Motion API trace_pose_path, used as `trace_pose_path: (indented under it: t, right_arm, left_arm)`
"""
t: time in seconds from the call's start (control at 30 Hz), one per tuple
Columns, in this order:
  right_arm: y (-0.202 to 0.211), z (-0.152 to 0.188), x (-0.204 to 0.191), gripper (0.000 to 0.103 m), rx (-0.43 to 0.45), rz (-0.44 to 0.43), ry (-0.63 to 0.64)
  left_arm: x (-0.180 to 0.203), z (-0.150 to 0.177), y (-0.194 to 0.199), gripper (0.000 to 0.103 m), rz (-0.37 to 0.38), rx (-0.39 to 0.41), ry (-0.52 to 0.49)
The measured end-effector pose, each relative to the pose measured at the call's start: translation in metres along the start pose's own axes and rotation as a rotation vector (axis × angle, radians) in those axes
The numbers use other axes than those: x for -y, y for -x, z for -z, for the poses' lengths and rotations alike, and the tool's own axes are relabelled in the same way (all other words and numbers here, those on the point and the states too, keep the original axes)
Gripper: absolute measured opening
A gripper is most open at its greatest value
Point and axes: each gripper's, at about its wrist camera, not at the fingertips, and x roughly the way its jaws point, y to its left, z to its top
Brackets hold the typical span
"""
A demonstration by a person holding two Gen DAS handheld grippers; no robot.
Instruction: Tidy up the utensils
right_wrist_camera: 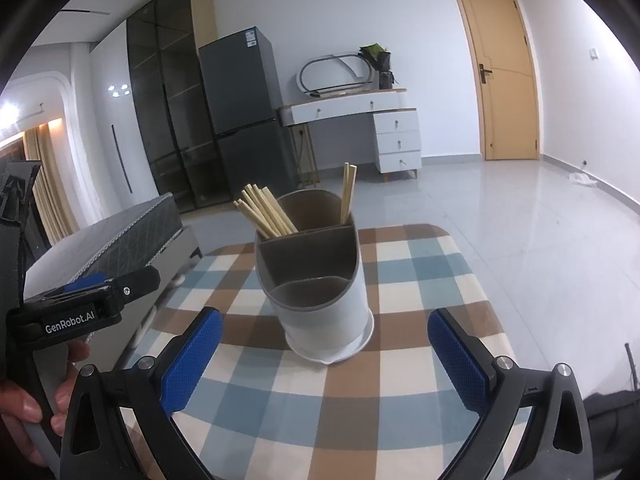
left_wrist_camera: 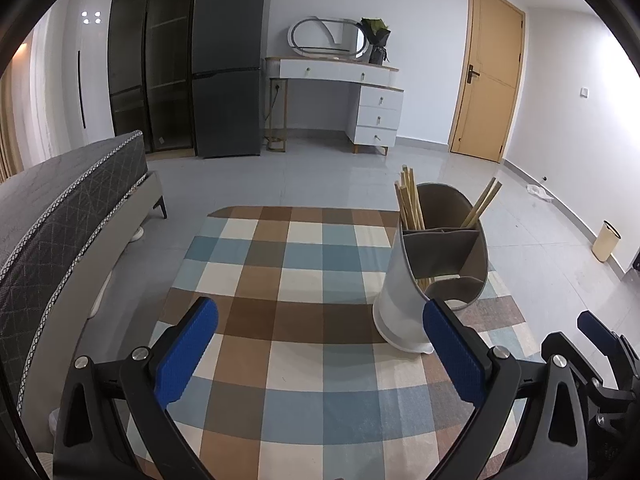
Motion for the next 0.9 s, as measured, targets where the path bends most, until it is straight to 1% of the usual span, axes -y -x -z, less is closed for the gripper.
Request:
trace_pose_path:
  t: [0.43, 0.63, 0.9]
  right_arm:
    - [-0.0003, 0.0011, -0.0019, 0.103, -0.002, 0.000, 0.006]
    - [0.0024, 0.0015, -0.0043, 0.103, 0.017, -0.003, 0.017]
    - [0.0036, 0.0016, -0.0027, 0.103, 0.019, 0.005, 0.009]
  left_arm:
    - [-0.0004, 0.0002, 0.0001, 0.100, 0.005, 0.003, 0.007]
    - [-0.0021, 0.0004, -0.0003, 0.100, 0.009, -0.004, 0.013]
    - [-0.0025, 0.0005, 0.0011, 0.100, 0.008, -0.003, 0.018]
